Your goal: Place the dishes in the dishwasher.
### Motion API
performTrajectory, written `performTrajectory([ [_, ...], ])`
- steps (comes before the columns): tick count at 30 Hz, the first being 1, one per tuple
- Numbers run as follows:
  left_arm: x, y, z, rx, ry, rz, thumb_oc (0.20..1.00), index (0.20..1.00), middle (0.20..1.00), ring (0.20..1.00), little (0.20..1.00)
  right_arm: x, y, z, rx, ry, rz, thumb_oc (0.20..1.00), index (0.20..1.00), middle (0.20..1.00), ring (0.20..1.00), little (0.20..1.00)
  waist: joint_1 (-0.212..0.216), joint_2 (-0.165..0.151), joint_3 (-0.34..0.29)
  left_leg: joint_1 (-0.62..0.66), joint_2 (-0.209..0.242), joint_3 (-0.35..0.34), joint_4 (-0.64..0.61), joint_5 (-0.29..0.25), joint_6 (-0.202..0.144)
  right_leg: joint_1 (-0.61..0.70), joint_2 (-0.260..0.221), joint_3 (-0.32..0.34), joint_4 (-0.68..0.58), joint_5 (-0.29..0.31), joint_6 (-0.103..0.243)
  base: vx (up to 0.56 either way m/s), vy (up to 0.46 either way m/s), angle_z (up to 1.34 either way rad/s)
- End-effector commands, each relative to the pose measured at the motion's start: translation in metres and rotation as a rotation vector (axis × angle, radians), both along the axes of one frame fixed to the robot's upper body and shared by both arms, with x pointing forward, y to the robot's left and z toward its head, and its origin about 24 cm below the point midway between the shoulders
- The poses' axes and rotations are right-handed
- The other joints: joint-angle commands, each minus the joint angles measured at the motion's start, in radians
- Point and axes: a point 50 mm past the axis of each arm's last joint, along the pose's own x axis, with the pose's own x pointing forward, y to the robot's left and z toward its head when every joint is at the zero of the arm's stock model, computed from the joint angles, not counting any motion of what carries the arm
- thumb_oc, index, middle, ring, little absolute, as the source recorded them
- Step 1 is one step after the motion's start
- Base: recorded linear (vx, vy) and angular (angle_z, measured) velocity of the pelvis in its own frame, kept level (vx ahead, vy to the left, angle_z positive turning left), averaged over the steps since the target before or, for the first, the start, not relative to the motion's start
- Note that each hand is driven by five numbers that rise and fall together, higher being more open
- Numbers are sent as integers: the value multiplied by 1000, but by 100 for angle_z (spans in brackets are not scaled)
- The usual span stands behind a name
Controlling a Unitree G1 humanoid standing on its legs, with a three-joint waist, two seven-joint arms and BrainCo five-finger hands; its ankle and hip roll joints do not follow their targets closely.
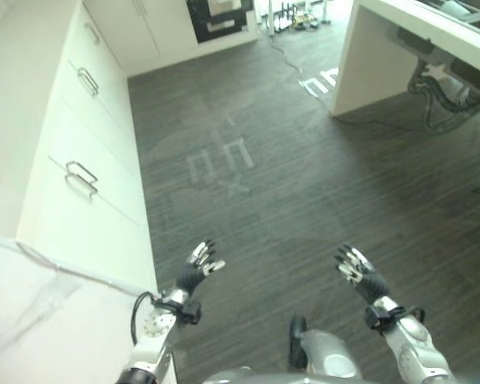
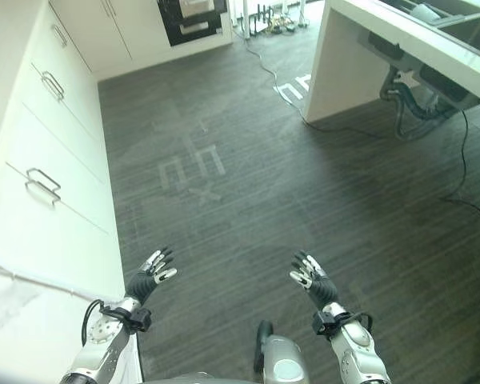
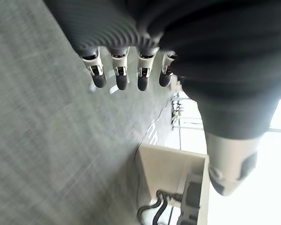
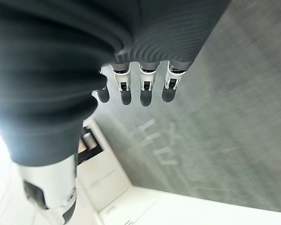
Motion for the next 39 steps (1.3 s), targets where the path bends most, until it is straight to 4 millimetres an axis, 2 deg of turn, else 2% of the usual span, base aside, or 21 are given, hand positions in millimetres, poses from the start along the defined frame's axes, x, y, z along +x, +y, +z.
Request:
performTrajectory([
  [1,19,3,21,8,-125,-1,1000,1000,1000,1000,1000,12,6,18,-13,-114,52,1000,1000,1000,1000,1000,-20,-35,-46,-12,32,-30,-14,153,-29,-66,-54,-41,44,-11,131,286,-314,-52],
  [3,18,2,21,3,-127,-9,1000,1000,1000,1000,1000,12,1,18,-22,-114,52,1000,1000,1000,1000,1000,-2,-53,-45,-122,37,-51,235,211,-44,-21,-49,-32,19,-29,101,236,-280,-41],
  [4,17,1,20,1,-125,-12,1000,1000,1000,1000,1000,11,-1,18,-26,-112,54,1000,1000,1000,1000,1000,4,-60,-42,-174,41,-50,335,219,-47,-3,-48,-25,13,-38,90,236,-272,-17],
  [5,17,0,19,4,-123,-20,1000,1000,1000,1000,1000,11,-3,16,-27,-110,53,1000,1000,1000,1000,1000,11,-69,-36,-253,67,-39,470,222,-46,25,-41,-15,4,-51,72,308,-272,-66],
  [6,18,-2,18,9,-116,-31,1000,1000,1000,1000,1000,12,-3,16,-24,-108,48,1000,1000,1000,1000,1000,23,-75,-24,-343,86,-19,504,202,-26,72,-28,4,-9,-60,69,336,-217,-69],
  [7,18,-2,18,12,-112,-31,1000,1000,1000,1000,1000,12,-3,15,-21,-107,48,1000,1000,1000,1000,1000,30,-76,-18,-361,80,-15,469,189,-14,88,-23,16,-14,-61,71,427,-76,-80],
  [8,18,-1,16,15,-104,-22,1000,1000,1000,1000,1000,14,1,14,-19,-105,54,1000,1000,1000,1000,1000,42,-75,-7,-372,63,-13,308,166,9,112,-12,51,-25,-62,83,400,56,-39],
  [10,17,1,15,17,-97,-14,1000,1000,1000,1000,1000,15,4,13,-19,-99,56,1000,1000,1000,1000,1000,52,-68,1,-349,47,-36,57,170,17,132,2,97,-33,-69,101,527,187,-81],
  [11,11,5,12,16,-85,-3,1000,1000,1000,1000,1000,15,9,10,-18,-92,65,1000,1000,1000,1000,1000,94,-40,1,-346,21,-168,-283,242,-14,171,35,172,-54,-87,133,554,224,-129],
  [13,5,9,10,10,-77,2,1000,1000,1000,1000,1000,15,11,10,-22,-93,72,1000,1000,1000,1000,1000,119,-33,3,-377,27,-201,-367,286,-30,204,37,199,-73,-92,142,501,192,-123],
  [16,-2,13,8,4,-76,-7,1000,1000,1000,1000,1000,13,10,11,-30,-100,73,1000,1000,1000,1000,1000,131,-29,-2,-412,22,-178,-365,294,-19,236,23,204,-76,-110,157,336,162,-88],
  [20,-4,16,8,30,-79,-7,1000,1000,1000,1000,1000,13,11,10,-7,-93,74,1000,1000,1000,1000,1000,127,-26,-25,-343,2,-189,-384,243,32,220,0,197,4,-137,174,327,232,-67],
  [23,0,18,11,50,-87,-16,1000,1000,1000,1000,1000,9,14,10,-11,-98,89,1000,1000,1000,1000,1000,112,-27,-38,-295,-22,-183,-408,215,73,182,-11,188,108,-101,188,249,209,-32],
  [26,6,17,14,67,-98,-25,1000,1000,1000,1000,1000,9,19,11,3,-111,90,1000,1000,1000,1000,1000,104,-29,-52,-268,-56,-185,-409,181,124,134,-22,189,285,-21,218,166,205,-11],
  [29,11,13,16,86,-101,-25,1000,1000,1000,1000,1000,8,25,10,9,-110,94,1000,1000,1000,1000,1000,96,-21,-46,-238,-78,-179,-397,143,164,44,-18,171,533,67,260,144,207,-36],
  [30,11,13,15,85,-95,-8,1000,1000,1000,1000,1000,7,27,8,5,-100,109,1000,1000,1000,1000,1000,95,-9,-41,-218,-74,-173,-400,134,172,-7,-26,150,626,84,259,198,228,-47],
  [31,12,13,15,69,-98,15,1000,1000,1000,1000,1000,8,29,7,-1,-97,138,1000,1000,1000,1000,1000,91,7,-27,-163,-64,-153,-424,130,168,-73,-71,88,632,50,234,195,178,-70],
  [34,13,15,18,71,-104,12,1000,1000,1000,1000,1000,11,31,9,-6,-98,133,1000,1000,1000,1000,1000,74,11,-10,-114,-54,-141,-454,117,153,-124,-82,53,440,19,233,161,-32,-81],
  [36,14,17,17,77,-97,21,1000,1000,1000,1000,1000,13,29,10,-1,-100,137,1000,1000,1000,1000,1000,61,3,-2,-79,-49,-126,-469,85,141,-162,-129,28,248,81,248,275,-211,-4],
  [37,12,19,16,74,-93,40,1000,1000,1000,1000,1000,13,31,10,-4,-101,156,1000,1000,1000,1000,1000,47,-6,6,-36,-46,-107,-483,42,134,-208,-176,27,162,169,283,330,-246,14],
  [39,10,20,15,66,-97,60,1000,1000,1000,1000,1000,13,32,11,-1,-103,159,1000,1000,1000,1000,1000,39,-4,5,-28,-31,-88,-482,36,126,-207,-179,30,148,147,286,260,-222,-15],
])
